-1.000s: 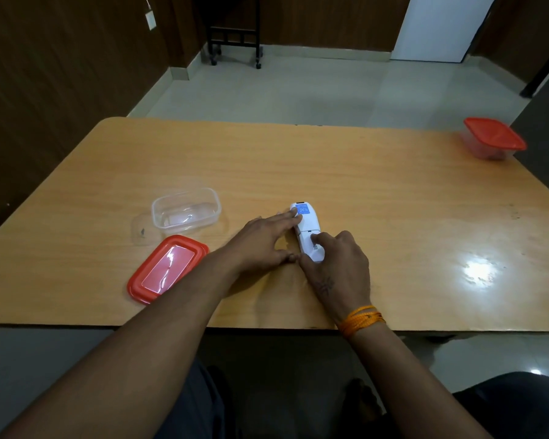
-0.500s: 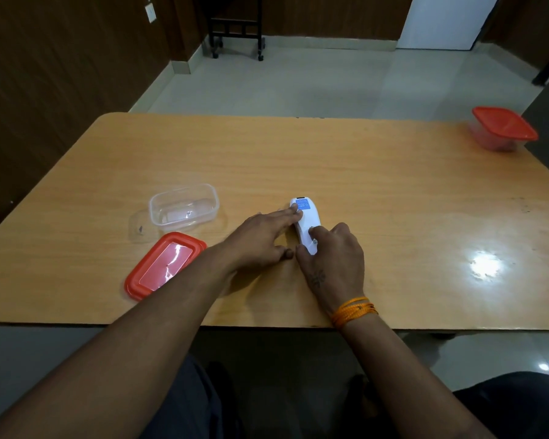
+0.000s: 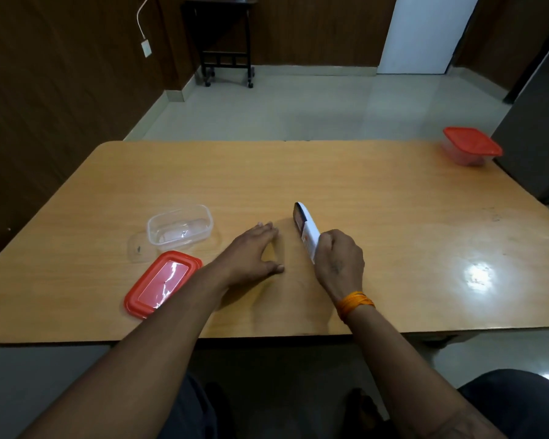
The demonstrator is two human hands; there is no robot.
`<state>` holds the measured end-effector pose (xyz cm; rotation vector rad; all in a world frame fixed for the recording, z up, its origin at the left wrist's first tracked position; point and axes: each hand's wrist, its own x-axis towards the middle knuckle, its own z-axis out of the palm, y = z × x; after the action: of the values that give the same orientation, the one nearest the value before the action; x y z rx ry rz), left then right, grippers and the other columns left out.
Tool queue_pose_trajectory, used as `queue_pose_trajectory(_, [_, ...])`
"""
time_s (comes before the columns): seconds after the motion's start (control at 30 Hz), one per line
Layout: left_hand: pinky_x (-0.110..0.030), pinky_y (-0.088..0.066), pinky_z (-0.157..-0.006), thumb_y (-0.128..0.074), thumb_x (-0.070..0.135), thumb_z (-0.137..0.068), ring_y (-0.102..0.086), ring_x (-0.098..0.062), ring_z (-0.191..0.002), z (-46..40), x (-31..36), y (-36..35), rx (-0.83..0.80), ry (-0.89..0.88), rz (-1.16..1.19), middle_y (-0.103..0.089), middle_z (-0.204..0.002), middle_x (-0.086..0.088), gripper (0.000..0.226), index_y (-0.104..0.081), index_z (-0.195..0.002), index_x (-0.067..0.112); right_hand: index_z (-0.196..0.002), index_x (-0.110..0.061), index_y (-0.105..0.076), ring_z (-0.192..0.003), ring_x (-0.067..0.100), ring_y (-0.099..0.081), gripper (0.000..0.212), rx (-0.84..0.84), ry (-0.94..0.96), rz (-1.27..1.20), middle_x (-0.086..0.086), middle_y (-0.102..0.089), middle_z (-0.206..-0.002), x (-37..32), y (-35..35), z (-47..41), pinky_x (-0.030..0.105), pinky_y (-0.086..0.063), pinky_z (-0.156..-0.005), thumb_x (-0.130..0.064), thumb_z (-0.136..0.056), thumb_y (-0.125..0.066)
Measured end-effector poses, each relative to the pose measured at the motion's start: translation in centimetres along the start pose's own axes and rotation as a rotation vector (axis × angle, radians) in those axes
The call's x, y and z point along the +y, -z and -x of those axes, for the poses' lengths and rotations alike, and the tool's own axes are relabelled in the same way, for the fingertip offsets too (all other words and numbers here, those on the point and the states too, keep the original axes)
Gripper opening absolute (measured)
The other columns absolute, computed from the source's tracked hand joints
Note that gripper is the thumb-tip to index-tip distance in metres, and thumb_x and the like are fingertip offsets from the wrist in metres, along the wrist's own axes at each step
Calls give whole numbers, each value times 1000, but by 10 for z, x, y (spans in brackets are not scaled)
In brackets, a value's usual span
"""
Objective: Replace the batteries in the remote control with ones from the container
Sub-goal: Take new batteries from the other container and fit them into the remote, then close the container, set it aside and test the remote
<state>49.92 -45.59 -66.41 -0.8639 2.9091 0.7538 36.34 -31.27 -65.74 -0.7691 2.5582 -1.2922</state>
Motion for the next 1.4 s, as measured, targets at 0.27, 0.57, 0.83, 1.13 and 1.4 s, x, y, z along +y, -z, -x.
queue_pose_trajectory(0.27, [-34, -12, -130, -69, 49, -95, -6, -17, -163, -2, 3, 3, -43, 8, -64, -9, -176, -2, 89, -23, -166, 19, -110, -10, -55, -88, 29, -61, 45, -91, 2, 222, 9, -66, -105, 11, 12, -15, 36, -49, -71, -37, -82, -77])
queue_pose_trajectory(0.57, [-37, -14, -131, -67, 50, -96, -8, -17, -162, 1, 5, 4, -34, 15, -85, -11, -176, -1, 87, -25, -166, 19, -107, -11, -67, -100, 31, -60, 57, -10, 98, 470, 10, -57, -106, 11, 7, -17, 33, -43, -68, -64, -87, -65])
queue_pose_trajectory(0.83, [-39, -22, -129, -70, 51, -93, -16, -16, -161, 8, 1, 6, 5, 30, -45, -19, -175, 3, 87, -30, -164, 23, -115, -13, -62, -101, 27, -58, 64, 64, 137, 521, 8, -56, -108, 13, 8, -9, 33, -44, -65, -71, -86, -63])
queue_pose_trajectory(1.13, [-40, -53, -104, -79, 43, -89, -62, -14, -124, 71, -2, 44, 373, 106, 184, -66, -139, 7, 53, -66, -138, 28, -114, -16, -69, -91, 23, -64, 44, 98, 327, 236, 4, -64, -102, -24, -21, 39, 34, -52, -68, -53, -91, -66])
queue_pose_trajectory(1.4, [-34, -59, -75, -78, 48, -85, -69, -21, -82, 135, -49, 73, 568, 550, 21, -71, -83, 7, 24, -72, -80, 26, -115, -20, -72, -97, 22, -70, 42, -256, 302, 127, 2, -75, -103, -68, -80, 94, 34, -54, -79, -54, -92, -63])
